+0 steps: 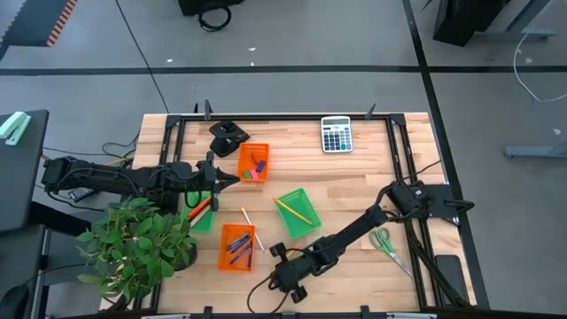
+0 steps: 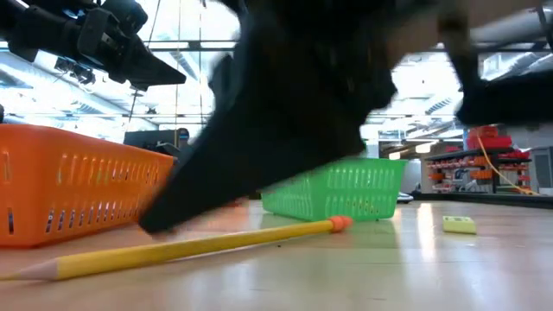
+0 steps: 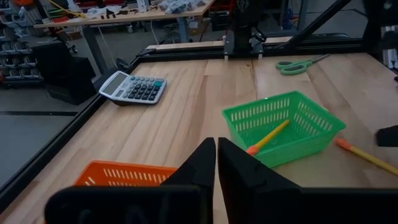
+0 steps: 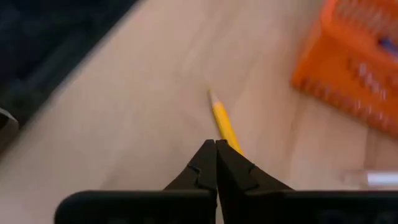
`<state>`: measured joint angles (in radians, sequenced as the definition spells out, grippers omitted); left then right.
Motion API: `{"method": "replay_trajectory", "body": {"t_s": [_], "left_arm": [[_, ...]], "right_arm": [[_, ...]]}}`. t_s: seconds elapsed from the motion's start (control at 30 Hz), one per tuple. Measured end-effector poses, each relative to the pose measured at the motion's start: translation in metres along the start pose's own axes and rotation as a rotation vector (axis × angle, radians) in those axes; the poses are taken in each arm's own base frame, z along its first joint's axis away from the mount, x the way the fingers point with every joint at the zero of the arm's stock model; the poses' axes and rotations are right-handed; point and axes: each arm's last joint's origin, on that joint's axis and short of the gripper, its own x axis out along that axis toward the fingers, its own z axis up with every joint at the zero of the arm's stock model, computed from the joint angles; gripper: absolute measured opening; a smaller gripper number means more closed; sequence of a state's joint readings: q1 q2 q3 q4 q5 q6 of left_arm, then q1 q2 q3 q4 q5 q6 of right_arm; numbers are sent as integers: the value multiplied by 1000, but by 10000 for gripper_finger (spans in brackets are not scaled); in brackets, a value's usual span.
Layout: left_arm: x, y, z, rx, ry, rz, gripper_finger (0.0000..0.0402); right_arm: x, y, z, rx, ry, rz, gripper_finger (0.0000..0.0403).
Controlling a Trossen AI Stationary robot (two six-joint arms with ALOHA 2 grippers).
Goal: Sort crayons/erasers/pens/pencils in bins
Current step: Put the yellow pencil into the right green basket
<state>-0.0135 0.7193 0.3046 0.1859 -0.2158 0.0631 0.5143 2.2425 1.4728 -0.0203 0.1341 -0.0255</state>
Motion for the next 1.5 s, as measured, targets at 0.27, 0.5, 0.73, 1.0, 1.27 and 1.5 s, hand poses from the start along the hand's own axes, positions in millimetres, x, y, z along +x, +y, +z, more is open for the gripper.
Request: {"method": "replay_trajectory", "body": {"t_s": [0.27,0.5,0.73,1.0,1.27,1.5], "left_arm": [[0,0,-1,1,6,0,33],[0,0,-1,3,9,0,35],[0,0,-1,4,14,-1,38],[0,0,-2,6,17,-1,39],[0,0,-2,5,18,0,35],[0,0,-2,12,19,0,30]], "right_arm": [[-21,3,40,-63,-73,11,44],[-10,-16,18,-45,-64,47,102],[2,-30,-22,12,-108,74,125],[3,-34,-44,75,-111,73,115],[2,-31,-53,62,-182,71,38],[2,-31,-53,64,-178,73,37]]}}
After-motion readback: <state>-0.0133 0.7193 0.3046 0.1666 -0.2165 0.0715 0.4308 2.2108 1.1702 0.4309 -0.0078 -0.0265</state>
